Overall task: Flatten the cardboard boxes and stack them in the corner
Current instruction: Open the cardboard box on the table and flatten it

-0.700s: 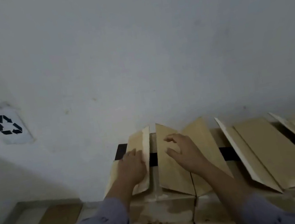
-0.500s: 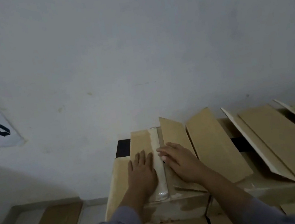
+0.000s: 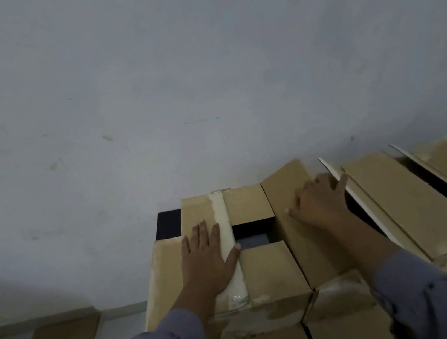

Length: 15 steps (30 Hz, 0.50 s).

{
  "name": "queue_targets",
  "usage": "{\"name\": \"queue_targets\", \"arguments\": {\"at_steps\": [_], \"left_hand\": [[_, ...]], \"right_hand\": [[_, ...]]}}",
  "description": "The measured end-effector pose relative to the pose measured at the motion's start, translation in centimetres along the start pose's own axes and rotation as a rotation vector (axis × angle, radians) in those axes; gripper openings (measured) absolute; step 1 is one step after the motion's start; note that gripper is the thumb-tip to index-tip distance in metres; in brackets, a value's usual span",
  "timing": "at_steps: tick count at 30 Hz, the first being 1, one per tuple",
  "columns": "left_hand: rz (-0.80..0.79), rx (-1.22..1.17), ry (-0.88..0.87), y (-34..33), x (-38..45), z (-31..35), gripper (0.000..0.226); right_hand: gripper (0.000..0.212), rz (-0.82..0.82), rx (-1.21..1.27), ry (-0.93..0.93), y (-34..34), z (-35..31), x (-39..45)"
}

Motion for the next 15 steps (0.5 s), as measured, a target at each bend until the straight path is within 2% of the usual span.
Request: {"name": "queue_targets", "arguments": {"at_steps": [3, 6, 7, 9, 12, 14, 15], "left_hand": [[-0.028, -0.005, 0.053, 0.0, 0.2, 0.7, 0.098], [-0.103, 0.017, 0.134, -0.3, 0.7, 1.6, 0.095], [-0.127, 0.024, 0.157, -0.2, 0.9, 1.9, 0.091], [-0.122, 0.015, 0.168, 1.0, 1.6, 2.5, 0.083], [-0.045, -0.047, 0.117, 4.6, 2.6, 3.0, 0.048], [-0.069, -0.090, 0.174, 7.6, 3.3, 2.0, 0.026], [-0.083, -0.064, 0.215, 9.1, 3.5, 1.3, 0.024]], "right_hand": [[0.082, -0.020, 0.055, 0.056, -4.0, -0.6, -1.5], [0.098, -0.079, 0.126, 0.063, -7.3, -1.4, -2.6], [0.098, -0.054, 0.129, 0.068, -7.8, -1.5, -2.4], [0.083, -0.009, 0.129, 0.097, -8.2, -1.8, -1.6], [0.071, 0.033, 0.139, 0.143, -8.1, -2.0, -0.4], [0.068, 0.073, 0.150, 0.153, -8.0, -2.2, 0.2], [0.067, 0.084, 0.155, 0.163, -8.0, -2.3, 0.5]]}}
Point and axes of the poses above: each hand's wrist, its own x-axis towards the middle knuckle, its own y-axis out of the back of the hand, z = x × y, the point moved 5 cm from there along x, towards the middle knuckle, and after that the axes turned 11 degrees about z, right-handed, at the moved point
